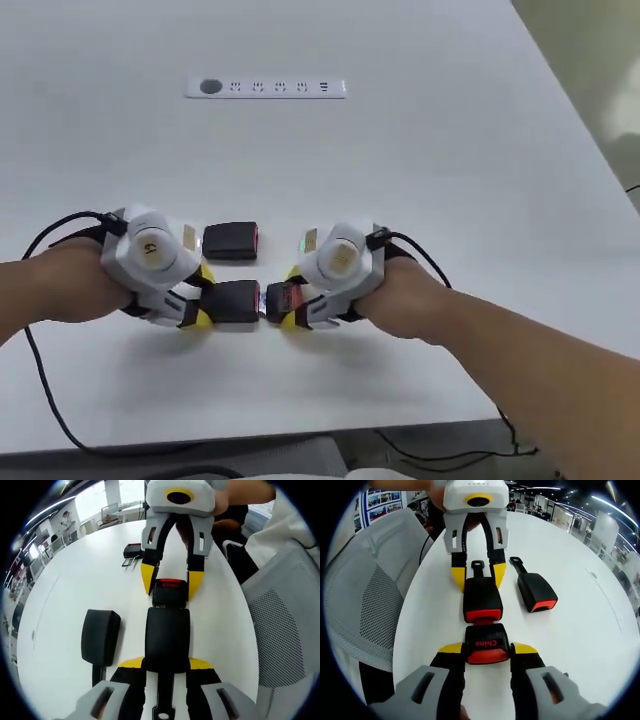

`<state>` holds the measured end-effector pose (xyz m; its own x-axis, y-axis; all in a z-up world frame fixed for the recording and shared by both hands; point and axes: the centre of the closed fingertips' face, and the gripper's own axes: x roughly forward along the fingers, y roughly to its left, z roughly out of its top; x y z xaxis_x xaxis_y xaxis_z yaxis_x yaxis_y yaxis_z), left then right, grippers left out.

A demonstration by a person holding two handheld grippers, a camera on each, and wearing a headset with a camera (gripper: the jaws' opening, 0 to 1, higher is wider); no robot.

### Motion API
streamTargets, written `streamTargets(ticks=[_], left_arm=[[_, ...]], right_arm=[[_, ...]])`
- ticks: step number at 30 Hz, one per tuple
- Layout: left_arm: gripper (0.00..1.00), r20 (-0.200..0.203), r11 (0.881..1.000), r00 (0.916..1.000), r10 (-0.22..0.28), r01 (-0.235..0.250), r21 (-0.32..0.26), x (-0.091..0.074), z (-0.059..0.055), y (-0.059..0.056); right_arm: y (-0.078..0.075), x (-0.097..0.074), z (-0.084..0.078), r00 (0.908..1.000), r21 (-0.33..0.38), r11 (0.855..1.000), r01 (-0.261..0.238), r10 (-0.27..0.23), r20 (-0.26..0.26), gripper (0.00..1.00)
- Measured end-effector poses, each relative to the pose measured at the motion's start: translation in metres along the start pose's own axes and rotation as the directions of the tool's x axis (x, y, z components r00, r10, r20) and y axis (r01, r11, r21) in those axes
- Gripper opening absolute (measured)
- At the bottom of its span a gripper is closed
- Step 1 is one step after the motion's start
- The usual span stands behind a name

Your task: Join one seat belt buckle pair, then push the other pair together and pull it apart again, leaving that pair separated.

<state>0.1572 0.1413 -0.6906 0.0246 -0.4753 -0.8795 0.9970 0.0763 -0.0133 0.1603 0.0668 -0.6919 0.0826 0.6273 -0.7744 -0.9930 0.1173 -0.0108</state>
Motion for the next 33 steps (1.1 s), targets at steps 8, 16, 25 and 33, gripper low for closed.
streamTargets(ticks=[8, 16, 25, 33], left_arm=[[0.32, -0.016, 1.000, 0.9998, 0.013, -0.013, -0.011, -0.002, 0.002, -0.002], [0.35, -0.015, 0.998, 0.9989, 0.044, -0.045, -0.043, -0.008, -0.001, -0.003], [0.38, 0.060, 0.995, 0.9959, 0.068, -0.063, -0.080, -0.025, 0.015, 0.004], [0.39, 0.077, 0.987, 0.9860, 0.148, -0.142, -0.079, -0.031, 0.025, 0.045]], right_arm=[[0.002, 0.001, 0.000, 0.9999, 0.012, 1.000, 0.010, -0.010, -0.006, 0.34], [0.000, -0.008, -0.001, 0.9998, 0.045, 0.999, 0.018, -0.018, -0.008, 0.37], [-0.006, -0.036, 0.005, 0.9994, 0.041, 0.999, 0.017, -0.019, 0.028, 0.36], [-0.035, -0.054, -0.020, 0.9975, 0.054, 0.996, 0.069, -0.070, 0.012, 0.34]])
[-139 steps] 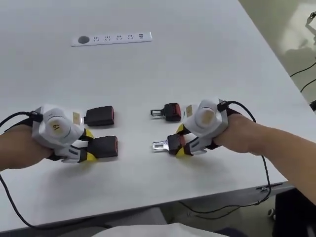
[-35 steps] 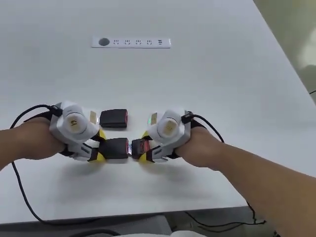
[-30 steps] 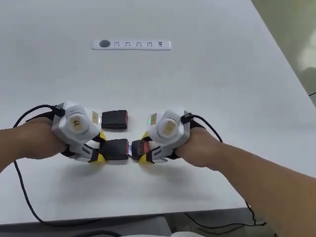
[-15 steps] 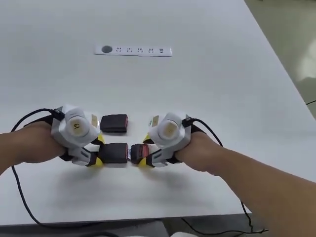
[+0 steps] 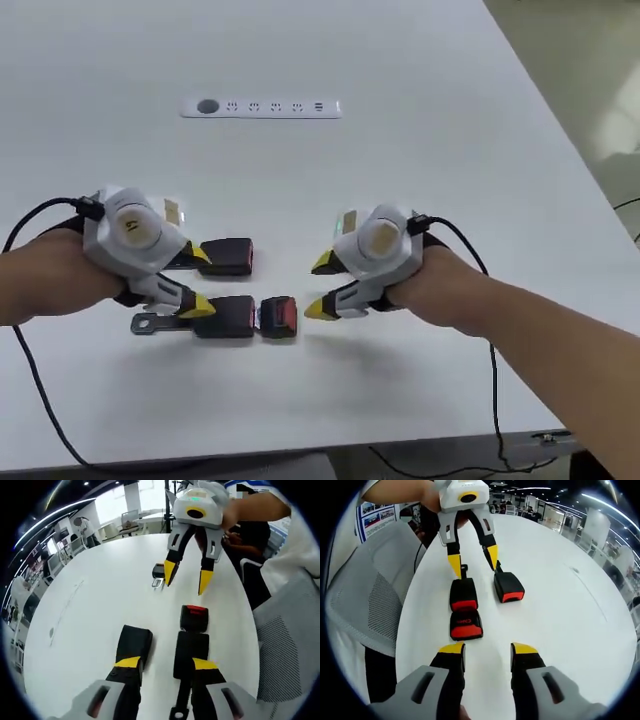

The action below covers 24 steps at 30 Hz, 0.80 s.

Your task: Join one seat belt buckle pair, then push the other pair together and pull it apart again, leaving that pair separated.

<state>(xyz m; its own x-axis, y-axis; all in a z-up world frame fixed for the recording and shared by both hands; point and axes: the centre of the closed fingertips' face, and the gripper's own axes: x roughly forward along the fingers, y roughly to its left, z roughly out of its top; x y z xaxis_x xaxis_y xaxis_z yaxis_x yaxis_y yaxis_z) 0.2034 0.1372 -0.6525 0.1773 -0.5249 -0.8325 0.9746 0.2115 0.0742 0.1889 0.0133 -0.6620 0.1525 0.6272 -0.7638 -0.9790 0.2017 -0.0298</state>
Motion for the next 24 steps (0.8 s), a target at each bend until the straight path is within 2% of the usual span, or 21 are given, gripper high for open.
streamTargets(ticks=[3, 7, 10, 12, 14, 18, 20, 22, 24], left_arm=[[0.41, 0.002, 1.000, 1.0000, 0.003, -0.003, 0.010, 0.004, 0.005, 0.009], [0.42, -0.012, 1.000, 0.9999, 0.000, 0.000, 0.029, 0.010, 0.006, 0.019], [0.42, -0.007, 0.999, 1.0000, -0.004, 0.004, 0.032, 0.010, 0.008, 0.032], [0.42, -0.011, 1.000, 0.9999, -0.007, 0.008, 0.026, 0.012, 0.010, 0.034], [0.42, -0.024, 0.999, 0.9995, -0.021, 0.022, 0.030, 0.014, 0.006, 0.040], [0.42, -0.048, 0.999, 0.9984, -0.031, 0.033, 0.033, 0.022, 0.002, 0.045], [0.42, -0.055, 0.998, 0.9976, -0.042, 0.044, 0.042, 0.027, -0.001, 0.046], [0.42, -0.053, 0.997, 0.9972, -0.053, 0.055, 0.051, 0.031, -0.004, 0.049], [0.42, -0.047, 0.996, 0.9965, -0.069, 0.071, 0.045, 0.032, -0.002, 0.045]], right_arm=[[-0.013, -0.007, -0.009, 0.9997, -0.006, 1.000, 0.019, -0.019, -0.013, 0.34], [-0.032, -0.019, -0.024, 0.9982, 0.001, 0.999, 0.044, -0.044, -0.040, 0.34], [-0.048, -0.028, -0.034, 0.9970, 0.013, 0.998, 0.064, -0.063, -0.046, 0.34], [-0.057, -0.032, -0.040, 0.9959, 0.015, 0.997, 0.073, -0.072, -0.054, 0.34], [-0.064, -0.033, -0.046, 0.9949, 0.016, 0.997, 0.080, -0.079, -0.064, 0.34], [-0.072, -0.030, -0.060, 0.9928, 0.017, 0.996, 0.085, -0.083, -0.086, 0.35], [-0.070, -0.027, -0.066, 0.9917, 0.005, 0.997, 0.076, -0.075, -0.104, 0.35], [-0.072, -0.023, -0.072, 0.9926, 0.011, 0.998, 0.065, -0.064, -0.103, 0.34], [-0.073, -0.019, -0.073, 0.9938, 0.006, 0.998, 0.058, -0.057, -0.095, 0.35]])
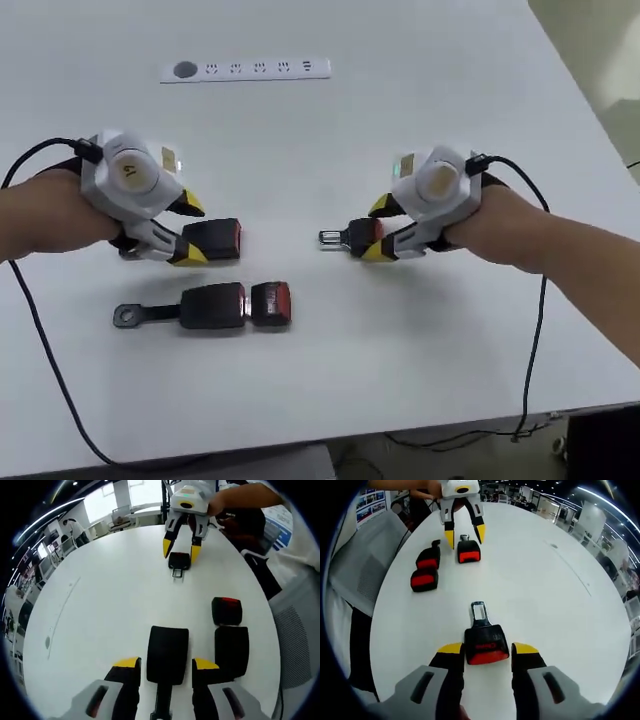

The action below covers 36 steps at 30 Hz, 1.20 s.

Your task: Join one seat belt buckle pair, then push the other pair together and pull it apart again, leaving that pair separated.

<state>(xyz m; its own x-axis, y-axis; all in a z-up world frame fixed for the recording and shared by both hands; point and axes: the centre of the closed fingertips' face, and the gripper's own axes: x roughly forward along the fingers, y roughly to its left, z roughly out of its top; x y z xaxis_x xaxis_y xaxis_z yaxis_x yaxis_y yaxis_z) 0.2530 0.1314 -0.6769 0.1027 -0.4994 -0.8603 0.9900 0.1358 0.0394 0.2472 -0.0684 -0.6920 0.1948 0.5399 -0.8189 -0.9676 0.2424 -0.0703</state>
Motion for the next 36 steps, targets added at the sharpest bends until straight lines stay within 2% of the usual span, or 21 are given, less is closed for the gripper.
streamTargets(ticks=[3, 7, 12, 22, 30, 33, 36], left_arm=[[0.40, -0.013, 1.000, 0.9998, -0.015, 0.014, -0.002, 0.005, -0.002, -0.002], [0.37, -0.020, 0.999, 0.9989, -0.042, 0.042, 0.009, 0.008, 0.000, -0.008], [0.35, -0.021, 0.999, 0.9987, -0.046, 0.046, 0.015, 0.009, 0.001, -0.009], [0.34, -0.016, 0.999, 0.9986, -0.050, 0.050, -0.011, 0.011, -0.005, -0.003], [0.34, -0.029, 0.999, 0.9984, -0.048, 0.048, -0.002, 0.010, -0.002, -0.008], [0.34, -0.030, 0.999, 0.9984, -0.047, 0.047, -0.006, 0.010, -0.002, -0.008], [0.34, -0.034, 0.999, 0.9984, -0.046, 0.046, -0.006, 0.009, -0.001, -0.009]], right_arm=[[0.002, 0.001, 0.001, 0.9995, -0.022, 0.999, -0.029, 0.029, -0.007, 0.34], [0.002, 0.001, 0.002, 0.9986, -0.013, 0.999, -0.051, 0.052, 0.008, 0.34], [0.002, 0.002, 0.001, 0.9967, -0.006, 0.997, -0.077, 0.077, 0.026, 0.34], [0.004, 0.005, 0.003, 0.9965, 0.003, 0.997, -0.076, 0.076, 0.034, 0.33], [0.004, 0.006, 0.007, 0.9970, 0.013, 0.997, -0.071, 0.070, 0.032, 0.33], [0.008, 0.008, 0.011, 0.9963, 0.008, 0.997, -0.079, 0.078, 0.036, 0.33], [0.016, 0.015, 0.024, 0.9955, 0.008, 0.996, -0.084, 0.084, 0.044, 0.33]])
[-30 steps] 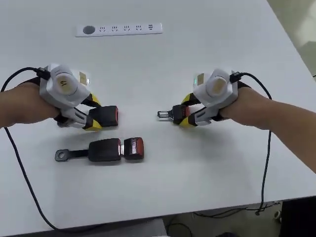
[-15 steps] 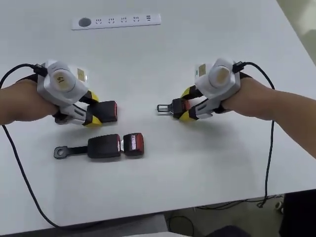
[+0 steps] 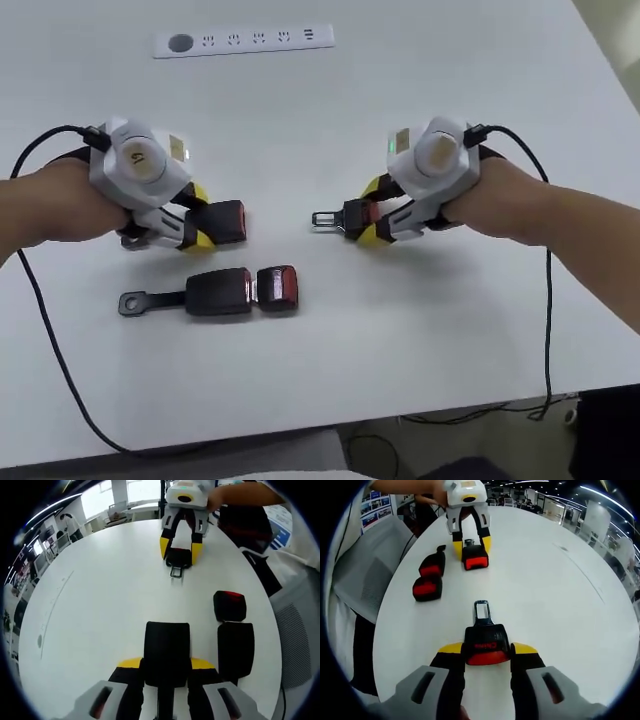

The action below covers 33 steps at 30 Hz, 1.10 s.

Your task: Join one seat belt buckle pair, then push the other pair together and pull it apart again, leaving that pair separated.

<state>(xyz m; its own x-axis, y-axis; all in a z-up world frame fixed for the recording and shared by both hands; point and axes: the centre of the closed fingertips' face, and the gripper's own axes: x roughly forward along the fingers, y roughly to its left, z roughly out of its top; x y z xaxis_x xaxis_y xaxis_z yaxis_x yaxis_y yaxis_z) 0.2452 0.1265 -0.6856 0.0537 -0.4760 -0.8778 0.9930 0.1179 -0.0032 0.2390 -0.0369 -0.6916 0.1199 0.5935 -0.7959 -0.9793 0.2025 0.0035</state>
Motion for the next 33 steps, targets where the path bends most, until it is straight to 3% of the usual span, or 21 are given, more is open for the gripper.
streamTargets(ticks=[5, 15, 20, 25, 33], left_arm=[[0.33, 0.004, 1.000, 1.0000, 0.003, -0.003, -0.002, -0.001, 0.001, -0.001], [0.33, 0.012, 1.000, 0.9999, -0.006, 0.006, 0.010, 0.001, -0.003, 0.003], [0.33, 0.021, 1.000, 0.9998, -0.004, 0.004, 0.009, 0.002, -0.005, 0.005], [0.33, 0.014, 1.000, 0.9998, -0.010, 0.010, 0.026, 0.004, -0.005, 0.006], [0.33, 0.036, 0.998, 0.9992, -0.020, 0.017, 0.067, 0.002, -0.001, 0.002]], right_arm=[[0.008, 0.021, 0.030, 0.9998, -0.035, 0.999, -0.004, 0.005, 0.018, 0.33], [0.008, 0.046, 0.064, 1.0000, -0.059, 0.998, 0.002, -0.001, 0.003, 0.33], [0.005, 0.051, 0.071, 0.9998, -0.106, 0.994, 0.018, -0.019, -0.009, 0.32], [0.009, 0.055, 0.077, 1.0000, -0.128, 0.992, -0.002, 0.001, -0.001, 0.32], [0.008, 0.058, 0.076, 0.9987, -0.054, 0.998, -0.044, 0.045, 0.025, 0.31]])
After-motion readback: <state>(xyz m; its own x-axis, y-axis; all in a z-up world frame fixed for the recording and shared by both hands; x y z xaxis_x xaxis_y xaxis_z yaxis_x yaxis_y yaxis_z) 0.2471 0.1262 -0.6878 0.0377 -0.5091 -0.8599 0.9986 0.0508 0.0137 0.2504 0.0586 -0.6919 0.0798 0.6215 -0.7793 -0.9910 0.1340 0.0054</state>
